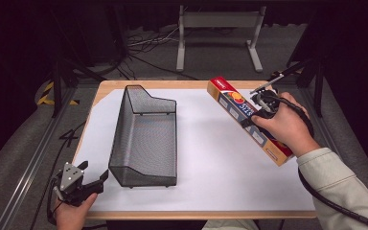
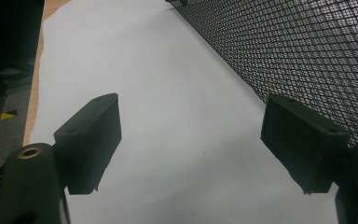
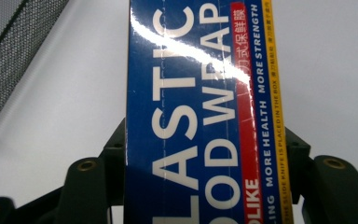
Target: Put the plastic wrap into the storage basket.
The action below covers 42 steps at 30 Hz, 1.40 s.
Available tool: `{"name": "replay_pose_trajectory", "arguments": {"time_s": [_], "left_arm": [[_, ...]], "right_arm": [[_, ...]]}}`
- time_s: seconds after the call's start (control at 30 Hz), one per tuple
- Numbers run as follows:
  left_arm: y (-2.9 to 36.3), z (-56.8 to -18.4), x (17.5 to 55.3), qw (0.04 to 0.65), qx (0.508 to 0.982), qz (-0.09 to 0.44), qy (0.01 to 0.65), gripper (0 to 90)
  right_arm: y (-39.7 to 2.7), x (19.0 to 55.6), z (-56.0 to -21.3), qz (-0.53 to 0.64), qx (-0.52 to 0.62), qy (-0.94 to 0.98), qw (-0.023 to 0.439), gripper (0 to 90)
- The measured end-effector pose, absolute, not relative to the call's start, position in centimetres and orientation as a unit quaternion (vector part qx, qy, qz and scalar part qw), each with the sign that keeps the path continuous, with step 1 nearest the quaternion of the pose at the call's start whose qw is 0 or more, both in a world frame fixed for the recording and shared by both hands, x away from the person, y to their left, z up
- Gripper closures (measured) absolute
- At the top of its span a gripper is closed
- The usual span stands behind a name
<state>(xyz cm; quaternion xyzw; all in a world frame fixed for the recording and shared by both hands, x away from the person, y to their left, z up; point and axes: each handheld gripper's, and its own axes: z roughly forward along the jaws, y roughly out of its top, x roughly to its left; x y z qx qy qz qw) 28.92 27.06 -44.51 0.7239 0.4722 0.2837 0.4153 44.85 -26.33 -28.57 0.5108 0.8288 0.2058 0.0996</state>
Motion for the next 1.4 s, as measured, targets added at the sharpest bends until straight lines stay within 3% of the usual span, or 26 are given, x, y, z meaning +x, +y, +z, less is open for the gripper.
{"name": "replay_pose_trajectory", "arguments": {"time_s": [0.37,1.4], "left_arm": [[27.0,-44.6,29.0,0.414,0.726,0.285,0.470,20.7],[27.4,-44.6,29.0,0.418,0.726,0.286,0.466,20.3]], "right_arm": [[-22.2,43.3,-28.4,0.211,0.525,0.817,0.109,40.8],[-9.1,41.2,-27.3,0.239,0.460,0.852,0.078,40.6]]}}
